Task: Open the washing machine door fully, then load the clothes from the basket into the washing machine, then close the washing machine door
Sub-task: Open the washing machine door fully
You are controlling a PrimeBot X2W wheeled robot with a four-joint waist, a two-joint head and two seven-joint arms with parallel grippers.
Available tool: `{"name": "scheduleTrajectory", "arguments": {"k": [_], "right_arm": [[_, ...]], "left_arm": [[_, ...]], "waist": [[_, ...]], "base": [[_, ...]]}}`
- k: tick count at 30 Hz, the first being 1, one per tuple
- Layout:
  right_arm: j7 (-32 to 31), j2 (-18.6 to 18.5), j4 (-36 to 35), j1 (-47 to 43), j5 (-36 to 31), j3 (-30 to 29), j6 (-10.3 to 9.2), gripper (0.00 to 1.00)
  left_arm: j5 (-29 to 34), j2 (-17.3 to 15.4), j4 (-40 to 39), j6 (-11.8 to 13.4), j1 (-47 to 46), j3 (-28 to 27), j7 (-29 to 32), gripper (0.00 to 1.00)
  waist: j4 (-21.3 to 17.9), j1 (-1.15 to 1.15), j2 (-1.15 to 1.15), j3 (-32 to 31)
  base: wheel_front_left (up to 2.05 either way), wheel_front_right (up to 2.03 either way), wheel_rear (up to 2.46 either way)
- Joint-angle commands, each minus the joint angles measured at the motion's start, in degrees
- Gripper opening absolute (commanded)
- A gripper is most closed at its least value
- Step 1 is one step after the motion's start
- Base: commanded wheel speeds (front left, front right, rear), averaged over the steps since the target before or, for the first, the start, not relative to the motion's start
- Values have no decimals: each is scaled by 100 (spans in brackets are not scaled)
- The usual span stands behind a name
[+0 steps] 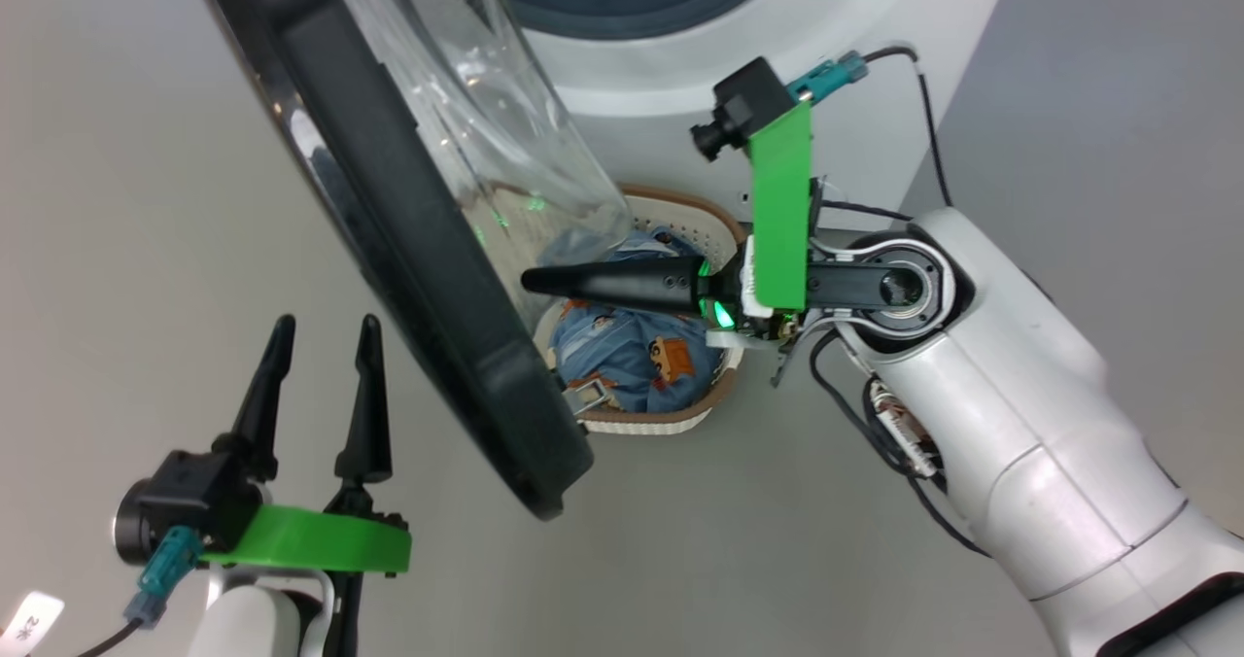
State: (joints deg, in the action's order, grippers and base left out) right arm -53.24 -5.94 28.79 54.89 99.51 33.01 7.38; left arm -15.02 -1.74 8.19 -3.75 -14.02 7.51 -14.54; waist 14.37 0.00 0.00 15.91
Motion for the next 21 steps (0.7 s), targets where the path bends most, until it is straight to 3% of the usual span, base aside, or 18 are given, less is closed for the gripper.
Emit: {"name": "scheduleTrajectory", "arguments": {"k": [1, 21], "right_arm": [[75, 66, -136, -47, 64, 34, 11, 0], [1351, -878, -822, -1086, 795, -107, 11, 0]], "left_arm": [[92, -114, -116, 36, 28, -234, -46, 100], [548, -114, 17, -231, 391, -945, -46, 100]], "waist": [[-88, 0, 0, -84], [-725, 0, 0, -581]], "base": [[0, 0, 0], [0, 0, 0]]}}
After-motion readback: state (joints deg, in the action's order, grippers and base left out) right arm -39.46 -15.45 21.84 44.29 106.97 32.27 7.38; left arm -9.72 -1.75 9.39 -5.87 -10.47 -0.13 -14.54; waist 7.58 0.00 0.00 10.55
